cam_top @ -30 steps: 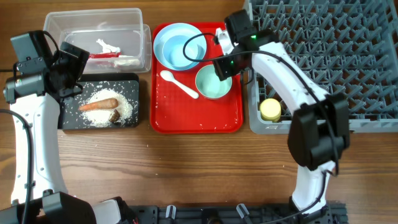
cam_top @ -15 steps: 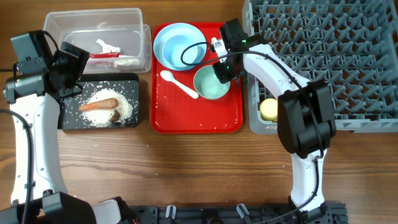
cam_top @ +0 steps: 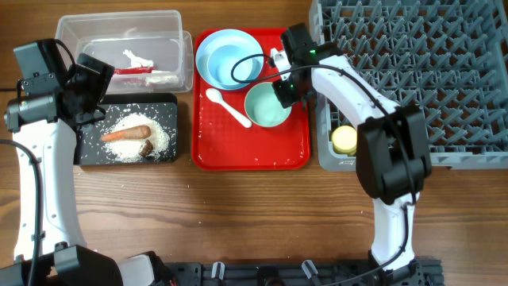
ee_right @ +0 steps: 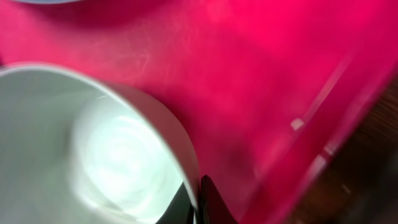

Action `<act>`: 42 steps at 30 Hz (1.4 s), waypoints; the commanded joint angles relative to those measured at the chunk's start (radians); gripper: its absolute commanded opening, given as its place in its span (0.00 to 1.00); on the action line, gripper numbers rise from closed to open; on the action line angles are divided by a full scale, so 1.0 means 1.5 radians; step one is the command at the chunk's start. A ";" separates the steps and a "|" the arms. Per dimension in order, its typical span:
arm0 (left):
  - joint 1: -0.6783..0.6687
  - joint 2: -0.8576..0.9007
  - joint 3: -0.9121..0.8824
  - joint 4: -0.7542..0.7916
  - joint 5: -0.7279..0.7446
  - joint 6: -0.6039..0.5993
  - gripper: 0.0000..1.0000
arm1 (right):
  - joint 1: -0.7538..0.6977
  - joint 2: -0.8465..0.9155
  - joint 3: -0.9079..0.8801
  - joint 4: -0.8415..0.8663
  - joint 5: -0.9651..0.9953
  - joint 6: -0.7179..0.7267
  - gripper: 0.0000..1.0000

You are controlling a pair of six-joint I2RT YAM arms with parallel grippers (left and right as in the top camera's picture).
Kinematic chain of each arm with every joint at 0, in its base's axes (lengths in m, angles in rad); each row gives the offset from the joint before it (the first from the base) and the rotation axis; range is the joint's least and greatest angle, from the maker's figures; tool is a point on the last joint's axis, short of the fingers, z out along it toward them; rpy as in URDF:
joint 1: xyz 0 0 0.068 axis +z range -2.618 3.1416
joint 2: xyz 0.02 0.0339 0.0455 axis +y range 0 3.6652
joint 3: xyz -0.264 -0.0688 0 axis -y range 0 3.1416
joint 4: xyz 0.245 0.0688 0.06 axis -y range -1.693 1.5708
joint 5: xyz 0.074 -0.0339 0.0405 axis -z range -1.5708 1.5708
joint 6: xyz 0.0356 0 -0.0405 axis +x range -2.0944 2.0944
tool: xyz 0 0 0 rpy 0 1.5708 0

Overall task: Sort waste into correct bins and load items into the dishwasher rack
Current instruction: 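Grasp the green bowl on the red tray with the right gripper, then place the green bowl upright in the back of the dish rack with the right gripper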

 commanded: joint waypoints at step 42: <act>-0.001 -0.003 0.005 0.000 0.008 0.013 1.00 | -0.099 0.098 0.017 0.831 0.718 -0.490 0.04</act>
